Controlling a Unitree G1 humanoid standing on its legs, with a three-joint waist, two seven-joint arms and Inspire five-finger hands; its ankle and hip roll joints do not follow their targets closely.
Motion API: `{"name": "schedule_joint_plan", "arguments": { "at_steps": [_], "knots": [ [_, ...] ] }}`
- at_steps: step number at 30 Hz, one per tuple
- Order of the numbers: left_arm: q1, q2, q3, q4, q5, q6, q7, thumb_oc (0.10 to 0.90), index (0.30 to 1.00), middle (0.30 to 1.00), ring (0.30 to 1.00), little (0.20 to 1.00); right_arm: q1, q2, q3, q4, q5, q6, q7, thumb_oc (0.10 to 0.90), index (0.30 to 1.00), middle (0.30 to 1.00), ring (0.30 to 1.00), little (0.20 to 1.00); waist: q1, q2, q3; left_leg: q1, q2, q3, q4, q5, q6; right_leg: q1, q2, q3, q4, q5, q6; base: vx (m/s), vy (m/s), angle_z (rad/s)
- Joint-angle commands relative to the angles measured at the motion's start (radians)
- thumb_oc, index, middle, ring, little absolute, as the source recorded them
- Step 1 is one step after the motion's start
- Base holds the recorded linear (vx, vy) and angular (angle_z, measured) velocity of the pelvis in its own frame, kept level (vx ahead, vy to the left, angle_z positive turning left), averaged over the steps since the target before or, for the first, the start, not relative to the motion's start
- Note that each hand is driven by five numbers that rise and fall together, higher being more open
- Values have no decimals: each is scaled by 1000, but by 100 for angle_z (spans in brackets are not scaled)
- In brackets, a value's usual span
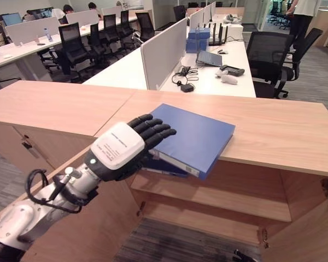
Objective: Put the empty folder in the office cabinet
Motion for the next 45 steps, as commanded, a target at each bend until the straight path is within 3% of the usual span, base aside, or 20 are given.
{"name": "schedule_joint_plan", "arguments": {
  "at_steps": [1, 10, 25, 45],
  "knots": [
    [-175, 37, 14, 7, -31, 21, 42, 800, 900, 900, 900, 900, -64, 7, 18, 18, 21, -36, 4, 800, 900, 900, 900, 900, -20, -19, 10, -22, -15, -24, -1, -15, -10, 119, -6, 21, 9, -171, 73, 5, -1, -3],
    [-290, -45, -131, 99, -12, 45, 43, 800, 900, 900, 900, 900, -50, 24, 22, 30, 22, -30, -1, 800, 900, 900, 900, 900, -47, -34, 8, -15, -15, -23, -1, -22, -7, 121, -2, 37, 9, -173, 69, 7, 4, -2],
    [-320, -183, -232, 203, -3, 74, 16, 800, 900, 900, 900, 900, -39, 21, -20, 11, 77, -21, -13, 800, 900, 900, 900, 900, -74, -58, 6, 3, -14, -12, -1, -36, -1, 125, 4, 63, 9, -174, 60, 0, 0, 0],
    [-361, -220, -279, 274, 34, 95, 19, 800, 900, 900, 900, 900, -45, 29, -19, 17, 80, -16, -15, 800, 900, 900, 900, 900, -94, -60, -1, 18, -12, 28, -1, -41, 2, 116, 6, 88, 9, -166, 58, -6, 1, -5]
  ]
}}
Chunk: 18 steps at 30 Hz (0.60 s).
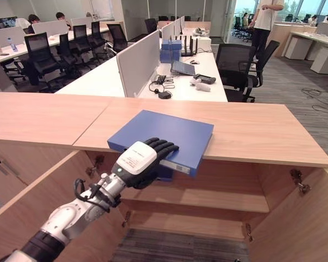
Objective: Put the empty folder in the office cabinet
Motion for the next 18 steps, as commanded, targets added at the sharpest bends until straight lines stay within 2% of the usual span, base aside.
{"name": "schedule_joint_plan", "arguments": {
  "at_steps": [1, 11, 12, 13, 18],
  "knots": [
    [-200, -3, 13, -7, -13, 5, 44, 800, 900, 900, 900, 900, -80, -4, 3, -7, 22, -24, 3, 800, 900, 900, 900, 900, -15, -9, 32, -2, -12, -25, -1, -35, -7, 131, -2, 29, 9, -182, 64, 0, 0, 0],
    [-223, -30, -10, 20, -5, 13, 55, 800, 900, 900, 900, 900, -91, 2, 10, 4, 19, -22, 3, 800, 900, 900, 900, 900, -19, -10, 28, -6, -11, -10, -1, -32, -6, 120, -1, 34, 9, -175, 63, 0, 0, 0],
    [-223, -33, -13, 22, -6, 13, 53, 635, 653, 653, 653, 653, -92, 2, 9, 5, 18, -23, 2, 800, 900, 900, 900, 900, -19, -11, 27, -7, -11, -8, -1, -32, -6, 119, -1, 34, 9, -173, 62, 0, 0, 0],
    [-222, -36, -16, 23, -5, 12, 51, 400, 300, 300, 300, 300, -92, 2, 7, 7, 18, -23, 1, 800, 900, 900, 900, 900, -19, -12, 27, -8, -11, -7, -1, -32, -6, 119, -1, 33, 9, -173, 62, -10, 13, -4],
    [-208, -64, -12, 29, -34, 13, 37, 400, 300, 300, 300, 300, -94, 2, 2, 7, 17, -20, -4, 800, 900, 900, 900, 900, -19, -16, 27, -9, -11, -5, -1, -31, -6, 120, -1, 32, 9, -171, 62, -1, 6, -2]
  ]
}}
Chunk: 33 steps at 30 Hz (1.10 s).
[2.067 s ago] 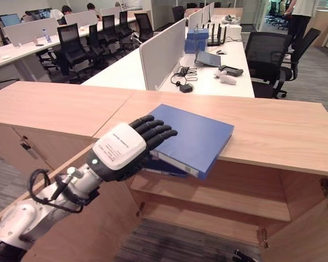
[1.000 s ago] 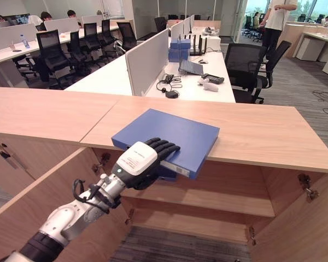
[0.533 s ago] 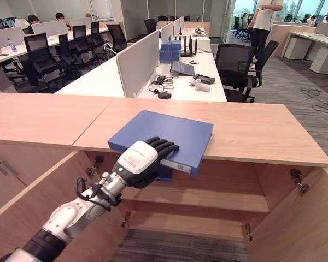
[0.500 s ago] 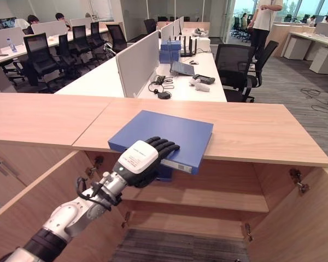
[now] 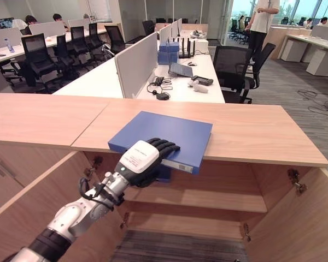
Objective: Put the empty folder in the office cabinet
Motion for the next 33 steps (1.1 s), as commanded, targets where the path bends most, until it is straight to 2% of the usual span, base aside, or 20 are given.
{"name": "schedule_joint_plan", "arguments": {
  "at_steps": [1, 12, 16, 17, 19, 20, 21, 23, 24, 25, 26, 33],
  "knots": [
    [-165, -5, -6, 5, -34, 8, 25, 400, 300, 300, 300, 300, -93, -10, 2, 5, 16, -24, -3, 800, 900, 900, 900, 900, -18, 4, 40, -14, -11, -23, -1, -30, -5, 121, -2, 23, 9, -172, 62, 0, 10, -6],
    [-145, -21, 23, -18, -66, 12, 22, 400, 300, 300, 300, 300, -95, -1, -2, 6, 21, -23, -8, 800, 900, 900, 900, 900, -10, -1, 35, -20, -14, -36, -1, -29, -4, 124, -5, 17, 9, -175, 63, -2, 2, -1],
    [-81, -100, 119, -110, -256, 11, -16, 400, 300, 300, 300, 300, -105, 6, -6, 12, 20, -19, -16, 800, 900, 900, 900, 900, -2, -3, 34, -25, -19, -53, -1, -23, 1, 125, -7, 19, 9, -172, 56, -7, 5, 9],
    [-77, -99, 122, -114, -258, 12, -20, 400, 300, 300, 300, 300, -105, 6, -5, 12, 20, -19, -16, 800, 900, 900, 900, 900, -3, -2, 33, -21, -18, -53, -1, -29, 1, 129, -7, 18, 9, -178, 56, -8, 7, 8],
    [-42, -170, 199, -215, -460, 4, -49, 400, 300, 300, 300, 300, -114, 9, -8, 6, 20, -15, -19, 800, 900, 900, 900, 900, 2, -1, 34, -20, -20, -62, -1, -29, 3, 133, -8, 17, 10, -178, 51, -16, 8, 6],
    [-45, -222, 249, -300, -723, -7, -87, 400, 300, 300, 300, 300, -135, 5, -7, -7, 21, -15, -20, 800, 900, 900, 900, 900, 9, 2, 39, -24, -23, -70, -1, -22, 6, 133, -9, 11, 11, -171, 47, -24, 0, 4],
    [-43, -222, 251, -302, -725, -5, -90, 400, 300, 300, 300, 300, -135, 4, -6, -7, 21, -15, -20, 800, 900, 900, 900, 900, 8, 3, 38, -21, -22, -70, -1, -28, 6, 137, -9, 11, 11, -177, 48, -46, 1, 5],
    [-38, -251, 279, -359, -923, -10, -153, 400, 300, 300, 300, 300, -144, 1, -5, -15, 19, -11, -15, 800, 900, 900, 900, 900, 14, 6, 39, -25, -23, -74, -1, -21, 7, 135, -10, 8, 11, -172, 46, -14, 6, 6],
    [-36, -250, 281, -361, -926, -8, -156, 400, 300, 300, 300, 300, -144, 1, -4, -15, 19, -11, -15, 800, 900, 900, 900, 900, 13, 6, 39, -22, -23, -74, -1, -27, 7, 138, -10, 8, 11, -178, 47, -5, 8, 6],
    [-51, -268, 288, -399, -1078, -1, -202, 400, 300, 300, 300, 300, -156, 0, 0, -21, 20, -9, -11, 800, 900, 900, 900, 900, 17, 10, 40, -22, -23, -77, -1, -27, 7, 139, -10, 6, 12, -178, 46, -10, 5, 4],
    [-62, -274, 289, -420, -1157, -1, -228, 400, 300, 300, 300, 300, -162, -2, 4, -24, 19, -7, -8, 800, 900, 900, 900, 900, 19, 11, 42, -21, -23, -78, -1, -27, 8, 142, -11, 5, 12, -178, 46, -33, 7, 2],
    [-139, -304, 244, -482, -1510, 25, -351, 400, 300, 300, 300, 300, -192, -6, 30, -14, 1, 11, 10, 800, 900, 900, 900, 900, 25, 26, 45, -19, -26, -80, -1, -28, 10, 145, -14, -1, 12, -175, 46, -26, 5, 6]
  ]
}}
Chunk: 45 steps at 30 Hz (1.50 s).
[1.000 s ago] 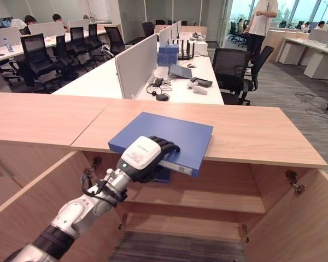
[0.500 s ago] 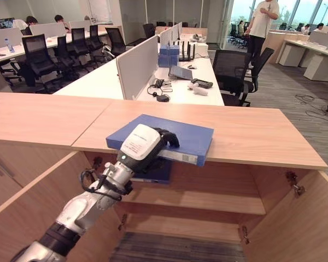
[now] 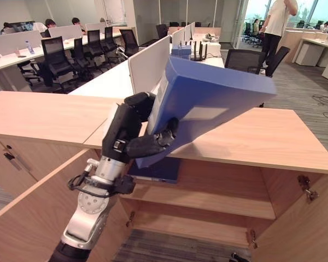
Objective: Put the empty folder in the office cabinet
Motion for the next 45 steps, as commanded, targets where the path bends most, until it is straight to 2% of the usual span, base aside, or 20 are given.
{"name": "schedule_joint_plan", "arguments": {
  "at_steps": [1, 4, 10, 15, 19, 20, 22, 23, 27, 28, 32, 37, 41, 45],
  "knots": [
    [-242, -27, 28, -118, -181, -73, -52, 400, 300, 300, 300, 300, -126, -5, 9, -6, 0, -23, 16, 800, 900, 900, 900, 900, -2, -4, 49, -6, -25, -26, -1, -32, 3, 131, -6, 37, 13, -168, 46, 0, 0, 0],
    [-286, -20, -10, -131, -281, -65, -87, 400, 300, 300, 300, 300, -137, -7, 19, 5, -6, -16, 25, 800, 900, 900, 900, 900, -2, 2, 49, -7, -25, -21, -1, -30, 3, 131, -7, 34, 15, -168, 48, -11, 2, 0],
    [-315, -9, -47, -132, -368, -49, -120, 400, 300, 300, 300, 300, -138, -8, 26, 19, -7, -12, 29, 800, 900, 900, 900, 900, -6, 8, 48, -11, -27, -20, -1, -27, 2, 132, -11, 33, 13, -167, 50, 0, 0, 0],
    [-305, 63, -78, -81, -471, 8, -173, 400, 300, 300, 300, 300, -141, -11, 30, 32, -18, -4, 35, 800, 900, 900, 900, 900, -10, 17, 46, -11, -30, -15, -1, -26, 4, 128, -14, 33, 15, -163, 55, -13, 1, 0],
    [-285, 186, -83, -21, -510, 62, -221, 400, 300, 300, 300, 300, -145, -15, 33, 40, -13, 1, 45, 800, 900, 900, 900, 900, -11, 24, 46, 0, -32, -9, -1, -35, 3, 138, -16, 35, 16, -169, 60, 0, 0, 0],
    [-286, 187, -84, -20, -510, 62, -222, 400, 300, 300, 300, 300, -145, -14, 33, 40, -13, 1, 45, 800, 900, 900, 900, 900, -11, 23, 46, 1, -32, -9, -1, -35, 3, 138, -16, 35, 16, -170, 60, 0, 0, 0],
    [-259, 288, -96, 17, -516, 104, -263, 400, 300, 300, 300, 300, -149, -16, 27, 35, 13, -1, 52, 800, 900, 900, 900, 900, -10, 28, 45, 0, -32, -5, -1, -31, 3, 135, -17, 36, 17, -167, 63, 0, 0, 0],
    [-259, 289, -97, 18, -516, 104, -264, 400, 300, 300, 300, 300, -149, -15, 27, 35, 13, -1, 52, 800, 900, 900, 900, 900, -10, 27, 45, 0, -32, -5, -1, -31, 3, 135, -17, 36, 17, -167, 63, 0, 0, 0],
    [-246, 429, -130, 75, -530, 163, -351, 400, 300, 300, 300, 300, -163, -15, 16, 25, 73, -5, 70, 800, 900, 900, 900, 900, -4, 30, 40, -4, -33, -3, -1, -25, 0, 130, -19, 34, 19, -162, 68, -4, -1, -1],
    [-256, 495, -156, 93, -533, 187, -398, 400, 300, 300, 300, 300, -167, -18, 15, 22, 86, -6, 76, 800, 900, 900, 900, 900, -2, 30, 37, -6, -33, -2, -1, -23, 0, 129, -20, 32, 20, -159, 70, 0, 0, 0],
    [-255, 579, -180, 103, -533, 218, -469, 400, 300, 300, 300, 300, -169, -21, 25, 27, 84, -3, 91, 800, 900, 900, 900, 900, 0, 31, 31, -7, -35, 3, -1, -21, -1, 128, -22, 35, 18, -156, 73, 0, 0, 0],
    [-223, 632, -169, 146, -498, 213, -497, 400, 300, 300, 300, 300, -180, -19, 30, 42, 88, -2, 100, 800, 900, 900, 900, 900, 8, 31, 27, -6, -35, 6, -1, -20, -1, 126, -24, 38, 18, -153, 76, 0, 0, 0],
    [-155, 630, -104, 188, -429, 162, -447, 400, 300, 300, 300, 300, -190, -27, 25, -2, 122, -12, 97, 800, 900, 900, 900, 900, 17, 29, 27, -6, -36, 7, -1, -19, -2, 123, -26, 38, 19, -153, 78, 0, 0, 0],
    [-49, 622, -19, 209, -368, 138, -413, 400, 300, 300, 300, 300, -170, -82, 9, -256, 177, -42, 98, 800, 900, 900, 900, 900, 17, 24, 33, -8, -37, 7, -1, -18, -1, 119, -28, 40, 21, -152, 79, 3, 13, -7]
  ]
}}
